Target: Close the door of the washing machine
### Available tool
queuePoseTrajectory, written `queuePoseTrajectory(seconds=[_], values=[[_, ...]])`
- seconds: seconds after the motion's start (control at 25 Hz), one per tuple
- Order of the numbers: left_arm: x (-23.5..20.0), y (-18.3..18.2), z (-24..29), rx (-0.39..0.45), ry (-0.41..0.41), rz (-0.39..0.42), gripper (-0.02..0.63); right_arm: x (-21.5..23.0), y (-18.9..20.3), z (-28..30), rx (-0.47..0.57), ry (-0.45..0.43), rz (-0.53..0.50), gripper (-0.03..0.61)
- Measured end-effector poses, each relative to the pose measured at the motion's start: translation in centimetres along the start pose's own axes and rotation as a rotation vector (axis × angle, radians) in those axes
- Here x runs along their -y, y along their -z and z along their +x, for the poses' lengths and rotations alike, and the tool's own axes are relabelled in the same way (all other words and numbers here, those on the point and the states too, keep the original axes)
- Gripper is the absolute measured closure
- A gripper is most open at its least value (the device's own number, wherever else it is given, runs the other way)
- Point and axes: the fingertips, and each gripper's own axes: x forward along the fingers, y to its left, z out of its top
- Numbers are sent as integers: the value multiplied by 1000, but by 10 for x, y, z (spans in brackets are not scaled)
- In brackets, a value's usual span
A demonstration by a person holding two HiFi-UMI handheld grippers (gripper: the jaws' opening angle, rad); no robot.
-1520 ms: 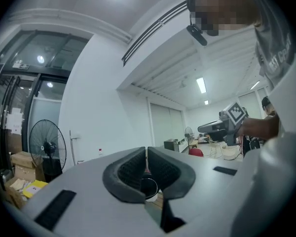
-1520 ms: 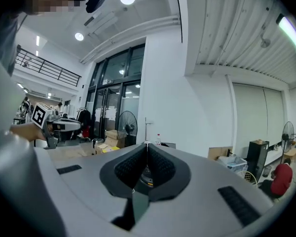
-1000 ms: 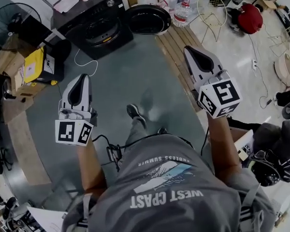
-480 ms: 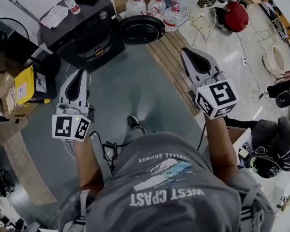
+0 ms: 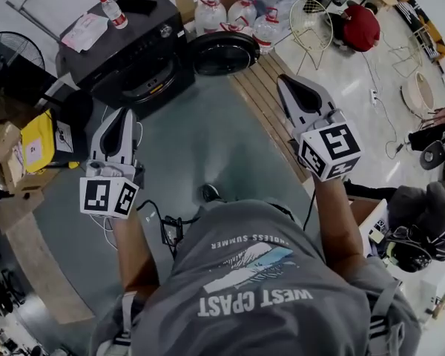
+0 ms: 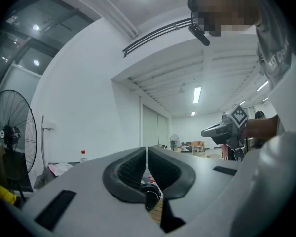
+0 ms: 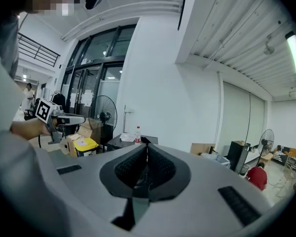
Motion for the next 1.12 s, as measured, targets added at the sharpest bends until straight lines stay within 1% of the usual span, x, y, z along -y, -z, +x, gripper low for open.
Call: queuePoseTrajectory(seconds=[0.16,0.36,0.52,0.6,0.88,1.12], values=[[-17,1,8,15,8,-9,586,-1,-10,19,-1,5,-27,549],[-36,7,15,13,-7,-25,586,6,-12,46,-10,-3,-35,549],[-43,11,28,-1,-15,-7,586,21,-10,72,-12,-27,-40,549],[-50,14,33,-9,-38,-7,585,30,-5,90,-14,-47,-40,549],[-92,27,61,-44,-176,-9,586,57,11,178,-27,-163,-56,549],[-116,39,104,-73,-239,-29,586,86,21,249,-61,-240,-32,549]])
